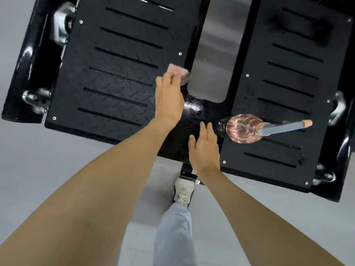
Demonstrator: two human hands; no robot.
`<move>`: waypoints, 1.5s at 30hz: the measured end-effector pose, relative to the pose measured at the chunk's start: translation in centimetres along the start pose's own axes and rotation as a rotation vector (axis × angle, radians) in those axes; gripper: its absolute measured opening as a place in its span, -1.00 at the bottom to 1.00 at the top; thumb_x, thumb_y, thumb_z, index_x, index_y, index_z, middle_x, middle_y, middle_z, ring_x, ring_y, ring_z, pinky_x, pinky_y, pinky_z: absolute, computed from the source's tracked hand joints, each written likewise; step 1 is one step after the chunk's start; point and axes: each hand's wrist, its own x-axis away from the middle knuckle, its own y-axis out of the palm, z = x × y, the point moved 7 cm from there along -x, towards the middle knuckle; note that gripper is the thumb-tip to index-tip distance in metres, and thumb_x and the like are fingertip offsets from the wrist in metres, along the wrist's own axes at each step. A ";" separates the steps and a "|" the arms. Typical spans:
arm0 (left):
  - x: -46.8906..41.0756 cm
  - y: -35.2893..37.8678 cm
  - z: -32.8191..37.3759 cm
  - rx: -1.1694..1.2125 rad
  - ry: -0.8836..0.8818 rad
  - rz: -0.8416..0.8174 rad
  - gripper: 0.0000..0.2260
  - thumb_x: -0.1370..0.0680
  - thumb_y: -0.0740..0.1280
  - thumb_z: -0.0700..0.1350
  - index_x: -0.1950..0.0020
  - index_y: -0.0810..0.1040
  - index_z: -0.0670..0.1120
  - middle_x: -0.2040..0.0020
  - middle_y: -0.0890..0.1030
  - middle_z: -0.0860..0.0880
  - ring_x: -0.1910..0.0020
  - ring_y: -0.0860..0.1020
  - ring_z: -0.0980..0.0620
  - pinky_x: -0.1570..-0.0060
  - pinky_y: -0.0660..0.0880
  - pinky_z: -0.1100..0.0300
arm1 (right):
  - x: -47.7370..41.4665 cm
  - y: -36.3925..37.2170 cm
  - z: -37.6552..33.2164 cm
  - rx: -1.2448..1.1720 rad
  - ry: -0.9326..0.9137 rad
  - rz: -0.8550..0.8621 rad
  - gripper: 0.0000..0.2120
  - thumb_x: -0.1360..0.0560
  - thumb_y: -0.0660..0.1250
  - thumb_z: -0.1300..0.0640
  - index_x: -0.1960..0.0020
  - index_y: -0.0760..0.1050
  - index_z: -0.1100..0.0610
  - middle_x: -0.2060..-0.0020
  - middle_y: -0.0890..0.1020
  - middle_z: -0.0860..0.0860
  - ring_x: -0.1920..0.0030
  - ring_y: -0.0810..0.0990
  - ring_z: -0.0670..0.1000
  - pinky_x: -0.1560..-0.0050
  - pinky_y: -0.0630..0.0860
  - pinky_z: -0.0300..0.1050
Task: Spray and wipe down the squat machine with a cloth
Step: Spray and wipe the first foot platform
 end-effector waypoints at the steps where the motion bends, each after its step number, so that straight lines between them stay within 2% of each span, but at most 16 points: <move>1: -0.5 1.1 -0.4 -0.052 -0.045 -0.098 -0.47 -0.49 0.20 -0.40 -0.45 0.31 -0.11 -0.39 0.31 -0.15 -0.20 0.31 -0.16 -0.16 0.40 0.04 | 0.0 0.2 0.2 0.004 0.011 -0.004 -0.48 -0.65 0.05 0.03 -0.55 0.02 0.14 -0.54 0.02 0.11 -0.52 0.05 0.07 -0.48 0.16 0.00; 3: 0.1 3.2 -0.5 -0.170 -0.083 -0.275 -0.37 -0.48 0.27 -0.38 -0.51 0.17 -0.09 -0.48 0.12 -0.15 -0.24 0.27 -0.18 -0.12 0.48 0.03 | 0.3 0.4 1.0 -0.004 0.035 -0.007 -0.49 -0.64 0.06 0.07 -0.54 0.05 0.15 -0.54 0.03 0.12 -0.51 0.07 0.08 -0.47 0.19 0.00; 5: 2.3 4.7 0.7 -0.296 0.025 -0.348 -0.28 -0.45 0.32 -0.36 -0.52 0.08 -0.08 -0.50 0.03 -0.14 -0.21 0.29 -0.18 -0.05 0.52 0.07 | 0.8 0.6 1.9 -0.005 0.059 -0.009 -0.51 -0.64 0.06 0.10 -0.54 0.07 0.16 -0.53 0.04 0.12 -0.50 0.10 0.08 -0.46 0.20 -0.02; 9: 8.3 7.9 3.2 -0.361 0.477 -0.523 -0.34 -0.47 0.24 -0.37 -0.51 0.12 -0.06 -0.45 0.17 -0.07 -0.16 0.31 -0.12 0.01 0.47 0.15 | 1.3 0.4 3.6 0.026 0.097 0.048 -0.54 -0.62 0.09 0.14 -0.50 0.16 0.18 -0.49 0.17 0.12 -0.46 0.18 0.08 -0.44 0.22 -0.04; 13: 8.8 7.5 3.3 -0.570 0.924 -0.605 -0.33 -0.53 0.23 -0.33 -0.56 0.03 -0.02 -0.47 0.16 0.00 -0.23 0.31 -0.09 -0.18 0.40 0.09 | 1.8 -0.8 5.0 0.035 0.187 0.189 -0.59 -0.58 0.19 0.14 -0.41 0.34 0.20 -0.26 0.42 0.10 -0.27 0.37 0.09 -0.36 0.27 -0.02; 14: 7.3 7.2 2.9 -0.623 0.926 -0.580 -0.30 -0.52 0.25 -0.33 -0.56 0.01 -0.02 -0.46 0.16 -0.01 -0.25 0.30 -0.09 -0.20 0.40 0.06 | 1.9 -1.2 5.5 0.029 0.234 0.221 -0.60 -0.57 0.22 0.12 -0.39 0.37 0.19 -0.23 0.44 0.10 -0.25 0.39 0.09 -0.37 0.25 -0.02; 16: 3.6 6.0 2.4 -0.636 0.744 -0.496 -0.26 -0.48 0.28 -0.36 -0.55 0.02 0.00 -0.50 0.10 -0.04 -0.25 0.30 -0.12 -0.19 0.42 0.03 | 2.0 -2.2 6.8 -0.050 0.383 0.303 -0.55 -0.53 0.31 0.05 -0.36 0.37 0.19 -0.21 0.42 0.10 -0.23 0.39 0.11 -0.36 0.24 0.00; 19: 1.6 5.5 2.1 -0.450 0.376 -0.447 -0.26 -0.42 0.29 -0.41 -0.51 0.16 0.02 -0.54 0.02 -0.05 -0.22 0.29 -0.17 -0.14 0.44 0.02 | 2.4 -3.7 8.7 -0.311 0.579 0.510 -0.27 -0.39 0.49 0.00 -0.41 0.22 0.19 -0.29 0.30 0.16 -0.18 0.42 0.16 -0.28 0.37 0.09; 21: 3.2 6.5 2.9 -0.391 0.327 -0.467 -0.24 -0.40 0.27 -0.43 -0.51 0.17 0.05 -0.53 0.05 -0.04 -0.22 0.30 -0.16 -0.09 0.42 0.08 | 2.0 -4.5 9.3 -0.459 0.540 0.576 -0.07 -0.31 0.56 0.00 -0.47 0.08 0.17 -0.37 0.18 0.15 -0.20 0.40 0.14 -0.29 0.40 0.08; 24: 7.5 8.4 4.9 -0.480 0.678 -0.607 -0.32 -0.48 0.19 -0.39 -0.54 0.13 0.04 -0.49 0.15 -0.01 -0.17 0.30 -0.10 -0.10 0.41 0.09 | 0.2 -5.4 9.5 -0.586 0.409 0.566 0.08 -0.22 0.61 0.00 -0.50 -0.01 0.16 -0.39 0.13 0.10 -0.36 0.26 0.07 -0.34 0.32 -0.04; 27: 7.7 8.1 5.5 -0.603 0.953 -0.642 -0.36 -0.55 0.19 -0.34 -0.56 0.08 0.04 -0.50 0.12 0.01 -0.18 0.28 -0.06 -0.18 0.38 0.05 | -1.2 -6.5 9.5 -0.716 0.361 0.594 0.04 -0.21 0.61 -0.03 -0.47 0.06 0.14 -0.32 0.23 0.03 -0.32 0.28 -0.02 -0.28 0.30 -0.22; 31: 4.0 7.8 6.2 -0.693 0.792 -0.516 -0.36 -0.54 0.18 -0.32 -0.56 0.01 -0.06 -0.56 0.00 -0.01 -0.16 0.33 -0.08 -0.14 0.42 0.06 | -2.4 -7.9 10.2 -0.879 0.388 0.596 -0.22 -0.31 0.56 0.06 -0.40 0.23 0.03 -0.12 0.46 -0.07 -0.06 0.47 -0.16 0.04 0.33 -0.60; 34: 3.4 8.3 7.7 -0.625 0.546 -0.450 -0.32 -0.52 0.20 -0.31 -0.56 -0.05 -0.12 -0.57 0.01 -0.05 -0.13 0.33 -0.10 -0.12 0.41 0.11 | -2.3 -9.0 10.5 -0.789 0.391 0.608 -0.43 -0.31 0.55 0.05 -0.23 0.40 0.09 0.00 0.54 -0.04 0.12 0.51 -0.20 0.09 0.44 -0.53; 36: 4.8 9.2 9.0 -0.613 0.530 -0.468 -0.31 -0.53 0.18 -0.33 -0.57 -0.09 -0.12 -0.57 -0.05 -0.07 -0.25 0.28 -0.12 -0.15 0.37 0.13 | -1.8 -9.7 10.3 -0.722 0.368 0.647 -0.51 -0.34 0.52 0.06 -0.19 0.44 0.14 0.03 0.57 -0.01 0.12 0.53 -0.14 0.12 0.47 -0.44; 41: 10.8 10.3 8.7 -0.711 0.848 -0.618 -0.34 -0.57 0.16 -0.27 -0.56 -0.15 -0.16 -0.56 -0.07 -0.08 -0.21 0.30 -0.11 -0.12 0.38 0.05 | -0.1 -11.1 11.4 -0.639 0.429 0.716 -0.69 -0.48 0.38 0.08 -0.18 0.53 0.17 0.21 0.55 -0.09 0.23 0.57 -0.05 0.29 0.49 -0.32; 45: 10.5 9.1 5.8 -0.799 1.177 -0.723 -0.21 -0.53 0.25 -0.34 -0.56 -0.20 -0.02 -0.57 -0.08 0.00 -0.22 0.29 -0.09 -0.21 0.37 0.00 | 1.1 -10.8 11.7 -0.593 0.446 0.688 -0.69 -0.49 0.37 0.00 -0.18 0.54 0.11 0.19 0.59 -0.06 0.21 0.59 0.00 0.18 0.60 -0.03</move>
